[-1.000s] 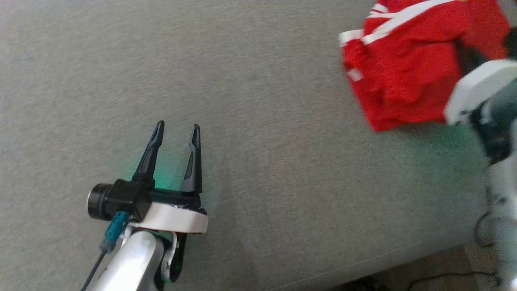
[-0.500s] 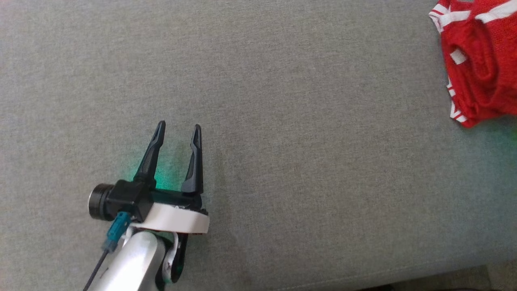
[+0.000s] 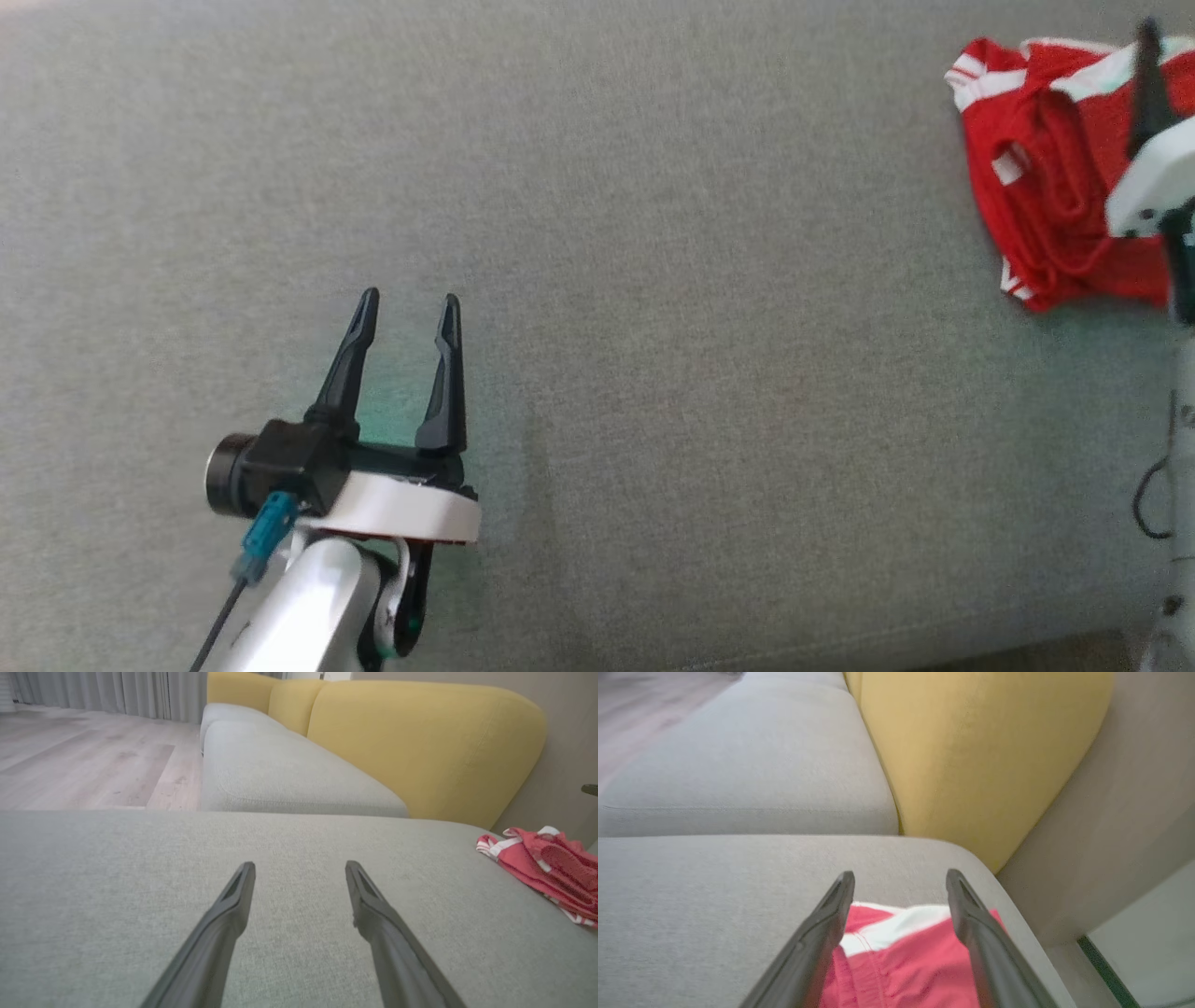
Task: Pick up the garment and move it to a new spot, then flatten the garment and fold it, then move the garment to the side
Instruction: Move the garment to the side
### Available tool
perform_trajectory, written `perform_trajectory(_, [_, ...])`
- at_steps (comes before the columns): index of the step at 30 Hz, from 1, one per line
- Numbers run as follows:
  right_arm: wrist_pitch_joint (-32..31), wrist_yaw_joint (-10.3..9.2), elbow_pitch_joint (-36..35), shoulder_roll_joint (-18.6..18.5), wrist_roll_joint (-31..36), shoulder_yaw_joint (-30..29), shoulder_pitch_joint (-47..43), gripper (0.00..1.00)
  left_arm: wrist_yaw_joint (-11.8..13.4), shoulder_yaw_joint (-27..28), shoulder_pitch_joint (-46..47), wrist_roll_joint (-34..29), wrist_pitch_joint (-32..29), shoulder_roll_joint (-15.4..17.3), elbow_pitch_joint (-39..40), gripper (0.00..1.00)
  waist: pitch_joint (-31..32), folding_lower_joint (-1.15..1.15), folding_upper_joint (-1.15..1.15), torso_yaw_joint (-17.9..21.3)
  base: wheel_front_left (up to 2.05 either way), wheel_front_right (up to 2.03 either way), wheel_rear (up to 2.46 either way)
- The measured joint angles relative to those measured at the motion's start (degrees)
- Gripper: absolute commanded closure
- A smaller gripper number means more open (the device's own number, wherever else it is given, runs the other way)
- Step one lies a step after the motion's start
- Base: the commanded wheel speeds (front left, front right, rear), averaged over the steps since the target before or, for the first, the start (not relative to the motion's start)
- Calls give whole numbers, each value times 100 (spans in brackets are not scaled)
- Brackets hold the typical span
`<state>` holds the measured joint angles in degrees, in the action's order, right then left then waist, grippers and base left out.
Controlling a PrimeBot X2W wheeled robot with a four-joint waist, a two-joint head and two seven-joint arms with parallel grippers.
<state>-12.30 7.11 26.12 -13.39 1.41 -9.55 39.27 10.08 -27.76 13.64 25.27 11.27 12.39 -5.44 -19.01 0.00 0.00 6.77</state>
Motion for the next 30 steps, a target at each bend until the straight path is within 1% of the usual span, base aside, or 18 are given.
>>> perform_trajectory(3, [153, 0, -166, 107, -46, 186, -91, 0, -1, 43, -35, 108, 71, -20, -79, 0, 244, 0, 0, -61, 0, 0, 0])
perform_trajectory(5, [291, 0, -280, 253, -89, 256, -272, 0, 0, 111, -138, 157, 111, -34, -162, 0, 436, 0, 0, -127, 0, 0, 0])
perform_trajectory(9, [722, 0, -544, 581, -32, 292, -876, 0, 51, 246, -389, 203, 218, -37, -371, 0, 834, -1, 0, -321, 0, 0, 0])
perform_trajectory(14, [1152, 0, -875, 935, 13, 307, -1734, 0, 75, 447, -706, 296, 269, -42, -592, 0, 1260, -2, 0, -679, 0, 0, 0])
perform_trajectory(15, [1220, 0, -936, 970, 9, 312, -1909, 0, 98, 479, -771, 304, 277, -42, -638, 0, 1331, -2, 0, -759, 0, 0, 0])
perform_trajectory(16, [1220, 0, -936, 970, 9, 312, -1909, 0, 98, 479, -771, 304, 277, -42, -638, 0, 1331, -2, 0, -759, 0, 0, 0])
perform_trajectory(17, [1365, 0, -1062, 1016, -36, 319, -2267, 0, 110, 553, -889, 303, 294, -33, -726, 0, 1459, -1, 0, -916, 0, 0, 0])
perform_trajectory(18, [1432, 0, -1122, 1028, -88, 341, -2440, 0, 113, 564, -946, 299, 294, -25, -745, 0, 1517, -1, 0, -987, 0, 0, 0])
perform_trajectory(19, [1432, 0, -1122, 1028, -88, 341, -2440, 0, 113, 564, -946, 299, 294, -25, -745, 0, 1517, -1, 0, -987, 0, 0, 0])
perform_trajectory(21, [1638, 0, -1226, 1043, -402, 394, -2803, 0, 104, 564, -1054, 300, 294, -33, -764, 0, 1623, -1, 0, -1125, 0, 0, 0])
perform_trajectory(24, [1920, -1, -1326, 1060, -691, 499, -3337, 0, 93, 567, -1167, 301, 294, -36, -827, 0, 1746, -1, 0, -1301, 0, 0, 0])
perform_trajectory(27, [2121, 0, -1389, 1080, -871, 589, -3804, 0, 11, 566, -1216, 307, 296, -48, -881, 0, 1831, -1, 0, -1412, 0, 0, 0])
perform_trajectory(30, [2245, -1, -1446, 1081, -912, 634, -4101, 0, -74, 542, -1249, 297, 301, -60, -910, 0, 1848, -1, 0, -1448, 0, 0, 0])
